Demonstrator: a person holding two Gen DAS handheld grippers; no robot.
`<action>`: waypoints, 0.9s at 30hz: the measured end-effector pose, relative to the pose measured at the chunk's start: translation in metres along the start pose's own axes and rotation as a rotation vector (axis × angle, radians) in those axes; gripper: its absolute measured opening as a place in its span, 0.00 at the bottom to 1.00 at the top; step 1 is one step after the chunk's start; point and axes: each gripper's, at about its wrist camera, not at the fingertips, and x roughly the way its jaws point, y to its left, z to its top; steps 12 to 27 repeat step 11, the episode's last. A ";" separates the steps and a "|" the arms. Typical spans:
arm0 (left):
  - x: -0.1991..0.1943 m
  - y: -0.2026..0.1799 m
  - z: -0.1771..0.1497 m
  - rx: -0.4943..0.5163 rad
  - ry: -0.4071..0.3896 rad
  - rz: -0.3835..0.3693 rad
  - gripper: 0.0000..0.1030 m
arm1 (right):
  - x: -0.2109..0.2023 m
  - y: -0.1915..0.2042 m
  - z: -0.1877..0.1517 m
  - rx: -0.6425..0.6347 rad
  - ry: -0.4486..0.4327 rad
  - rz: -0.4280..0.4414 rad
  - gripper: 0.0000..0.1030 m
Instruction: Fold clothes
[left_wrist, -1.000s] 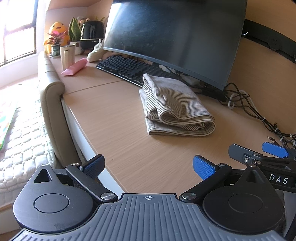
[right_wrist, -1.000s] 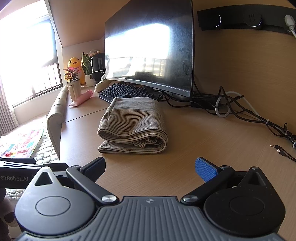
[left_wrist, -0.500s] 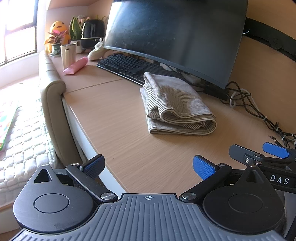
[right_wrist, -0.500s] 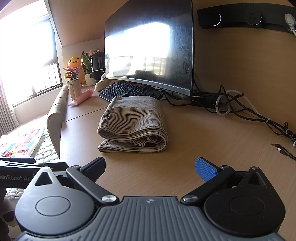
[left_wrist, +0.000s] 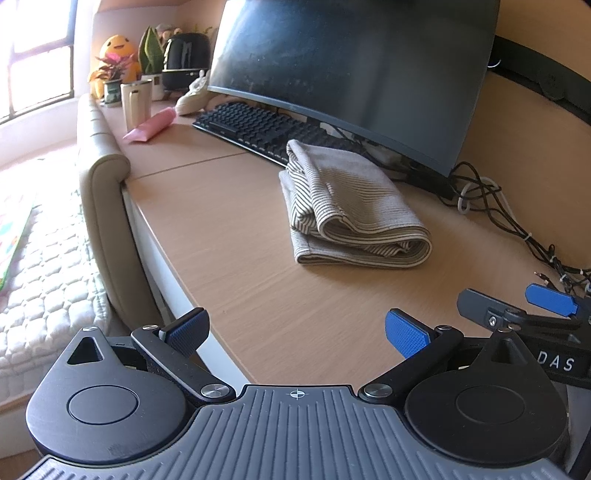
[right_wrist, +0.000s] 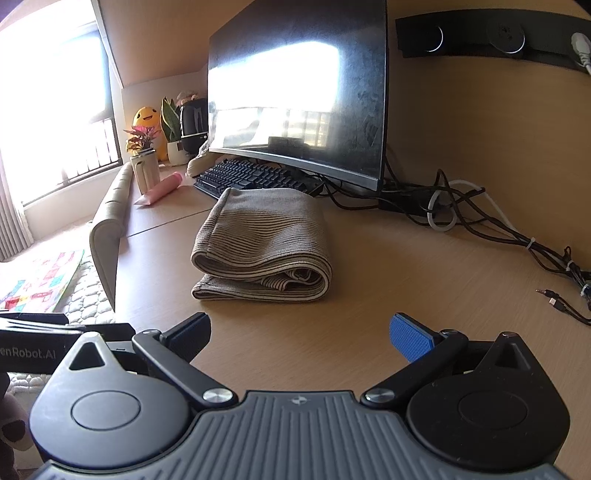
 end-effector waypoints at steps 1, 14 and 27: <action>0.001 0.000 0.001 0.000 -0.001 -0.002 1.00 | 0.000 0.000 0.001 -0.003 0.002 -0.002 1.00; 0.015 0.007 0.009 -0.012 0.010 -0.071 1.00 | 0.001 0.004 0.008 -0.018 0.036 -0.055 1.00; 0.015 0.007 0.009 -0.012 0.010 -0.071 1.00 | 0.001 0.004 0.008 -0.018 0.036 -0.055 1.00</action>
